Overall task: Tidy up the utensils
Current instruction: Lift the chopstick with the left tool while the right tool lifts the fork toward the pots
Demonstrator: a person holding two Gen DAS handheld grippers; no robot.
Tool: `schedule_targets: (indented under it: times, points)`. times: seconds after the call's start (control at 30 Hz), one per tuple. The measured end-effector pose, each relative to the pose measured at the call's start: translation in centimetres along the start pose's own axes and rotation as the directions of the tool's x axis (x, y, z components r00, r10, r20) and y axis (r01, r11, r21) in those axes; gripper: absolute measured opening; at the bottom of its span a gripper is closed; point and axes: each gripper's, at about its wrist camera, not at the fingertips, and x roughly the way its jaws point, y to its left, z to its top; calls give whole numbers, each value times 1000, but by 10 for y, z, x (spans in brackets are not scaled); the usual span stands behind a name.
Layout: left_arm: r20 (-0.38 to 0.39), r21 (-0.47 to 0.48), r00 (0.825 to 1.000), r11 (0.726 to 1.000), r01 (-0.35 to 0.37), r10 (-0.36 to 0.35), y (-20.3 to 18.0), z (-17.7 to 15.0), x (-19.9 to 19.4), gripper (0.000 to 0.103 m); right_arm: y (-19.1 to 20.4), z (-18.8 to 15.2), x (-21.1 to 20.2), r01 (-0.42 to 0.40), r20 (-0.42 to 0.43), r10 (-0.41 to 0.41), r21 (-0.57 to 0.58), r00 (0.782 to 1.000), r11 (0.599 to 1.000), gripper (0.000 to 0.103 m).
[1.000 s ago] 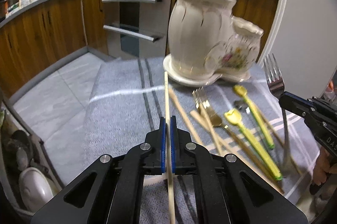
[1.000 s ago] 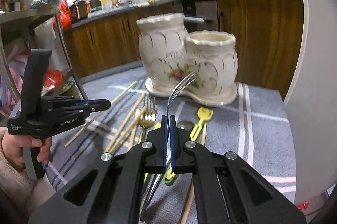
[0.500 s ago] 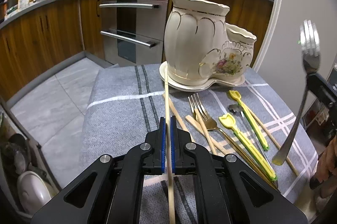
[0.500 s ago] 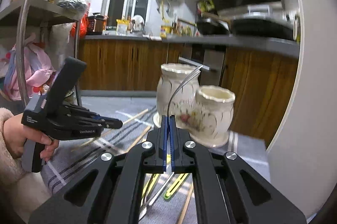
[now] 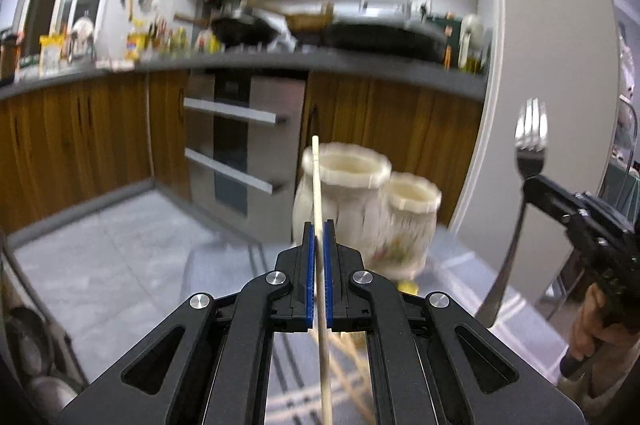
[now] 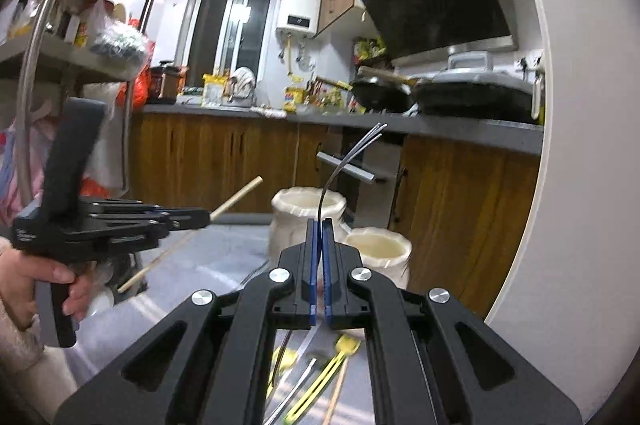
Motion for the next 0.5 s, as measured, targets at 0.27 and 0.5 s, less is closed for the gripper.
schedule_targets:
  times: [0.27, 0.5]
  points:
    - [102, -17, 993, 998, 54, -52, -5, 55, 36, 5, -37, 30, 40, 49, 62, -53, 65, 997, 997, 2]
    - [158, -36, 984, 996, 86, -79, -11, 96, 80, 5, -63, 47, 66, 102, 95, -114, 122, 989, 987, 2]
